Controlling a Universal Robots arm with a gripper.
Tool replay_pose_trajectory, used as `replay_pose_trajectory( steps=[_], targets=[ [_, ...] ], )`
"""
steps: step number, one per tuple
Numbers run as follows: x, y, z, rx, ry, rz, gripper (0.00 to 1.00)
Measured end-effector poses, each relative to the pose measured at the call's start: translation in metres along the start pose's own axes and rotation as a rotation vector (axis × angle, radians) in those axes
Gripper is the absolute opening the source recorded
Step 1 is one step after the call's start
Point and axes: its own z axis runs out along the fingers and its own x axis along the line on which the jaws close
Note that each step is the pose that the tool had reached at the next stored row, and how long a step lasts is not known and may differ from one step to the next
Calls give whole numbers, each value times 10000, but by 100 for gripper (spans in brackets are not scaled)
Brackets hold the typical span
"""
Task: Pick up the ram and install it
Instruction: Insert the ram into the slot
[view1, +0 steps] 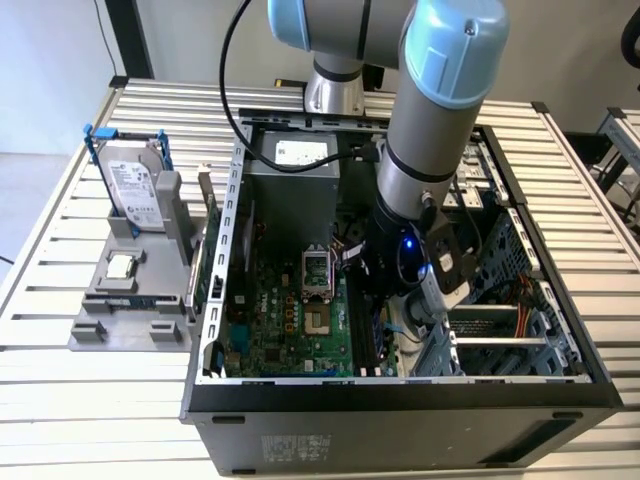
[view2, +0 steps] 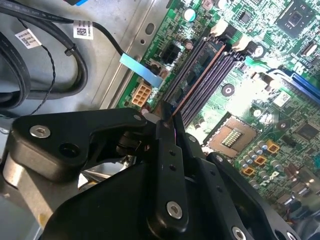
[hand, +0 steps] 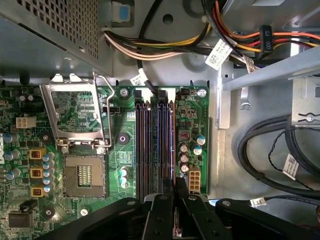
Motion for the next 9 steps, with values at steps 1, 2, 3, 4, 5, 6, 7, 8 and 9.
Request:
replay_pose_trajectory(
  steps=[1, 2, 3, 4, 5, 6, 7, 8, 9],
  targets=[
    [1, 0, 0, 2, 0, 3, 0],
    [1, 0, 1, 3, 1, 7, 0],
    [1, 0, 7, -1, 0, 10, 0],
    [1, 1, 14, -2, -1, 15, 0],
    [2, 0, 19, -1, 0, 23, 0],
    [2, 0, 25, 0, -1, 30, 0],
    [2, 0, 33, 0, -1, 35, 0],
    [1, 1, 43, 1, -1, 40, 0],
    [1, 0, 53, 1, -1, 44, 0]
  ],
)
